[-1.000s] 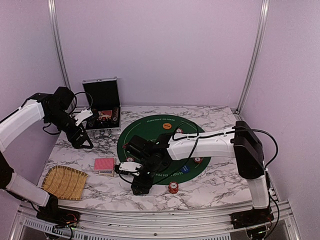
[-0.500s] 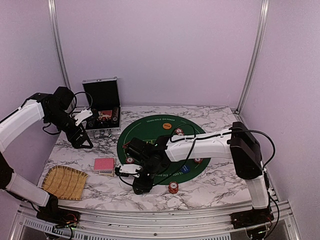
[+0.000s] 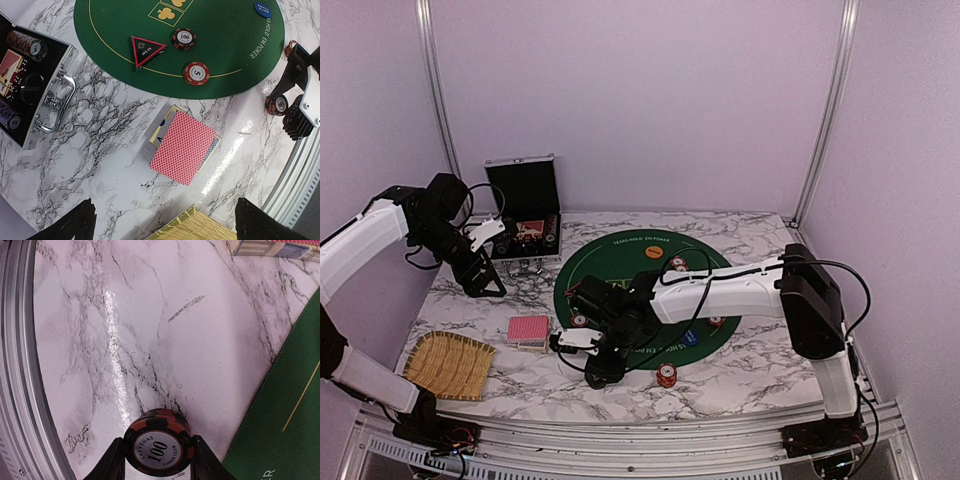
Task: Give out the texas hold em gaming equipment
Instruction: Pick up the pile of poker chips from the pile of poker chips, then place the poker chips pile in the big blind area.
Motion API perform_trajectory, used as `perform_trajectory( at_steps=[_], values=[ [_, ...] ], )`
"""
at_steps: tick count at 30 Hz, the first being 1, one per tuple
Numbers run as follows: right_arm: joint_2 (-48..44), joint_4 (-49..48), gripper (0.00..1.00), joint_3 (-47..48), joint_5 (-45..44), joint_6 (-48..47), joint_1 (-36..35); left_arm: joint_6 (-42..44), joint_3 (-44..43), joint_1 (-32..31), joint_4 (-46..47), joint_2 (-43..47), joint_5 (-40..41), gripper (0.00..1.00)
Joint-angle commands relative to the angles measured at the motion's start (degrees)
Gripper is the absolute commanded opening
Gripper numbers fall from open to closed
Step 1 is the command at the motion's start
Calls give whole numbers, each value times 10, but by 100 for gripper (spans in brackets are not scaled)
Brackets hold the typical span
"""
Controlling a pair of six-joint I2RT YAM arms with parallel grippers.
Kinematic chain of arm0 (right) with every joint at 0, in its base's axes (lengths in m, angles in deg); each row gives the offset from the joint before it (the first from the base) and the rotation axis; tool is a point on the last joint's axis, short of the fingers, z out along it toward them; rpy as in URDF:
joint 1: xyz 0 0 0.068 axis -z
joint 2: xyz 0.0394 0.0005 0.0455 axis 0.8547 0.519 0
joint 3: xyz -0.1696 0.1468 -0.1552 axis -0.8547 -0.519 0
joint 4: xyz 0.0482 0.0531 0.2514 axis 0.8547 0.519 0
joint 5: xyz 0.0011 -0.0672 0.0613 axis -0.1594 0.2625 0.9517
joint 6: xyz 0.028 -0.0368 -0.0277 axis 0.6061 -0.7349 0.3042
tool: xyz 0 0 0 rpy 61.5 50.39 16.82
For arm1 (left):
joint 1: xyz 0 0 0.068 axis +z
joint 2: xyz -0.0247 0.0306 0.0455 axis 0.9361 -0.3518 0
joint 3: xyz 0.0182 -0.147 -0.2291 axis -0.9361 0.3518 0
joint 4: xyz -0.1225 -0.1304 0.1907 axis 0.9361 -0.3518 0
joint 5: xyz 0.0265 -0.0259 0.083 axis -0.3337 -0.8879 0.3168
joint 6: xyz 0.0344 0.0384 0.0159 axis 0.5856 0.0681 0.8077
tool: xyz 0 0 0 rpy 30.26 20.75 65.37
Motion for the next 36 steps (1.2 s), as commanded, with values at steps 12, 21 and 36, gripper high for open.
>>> perform_trajectory(
  at_steps=[12, 21, 36],
  values=[
    [-62, -42, 0, -12, -13, 13, 4, 3, -7, 3, -15, 4, 0, 99],
    [-96, -43, 0, -15, -21, 34, 57, 2, -14, 3, -16, 0, -4, 99],
    [-87, -38, 0, 13, -120, 72, 191, 1, -16, 3, -16, -7, -6, 99]
  ],
)
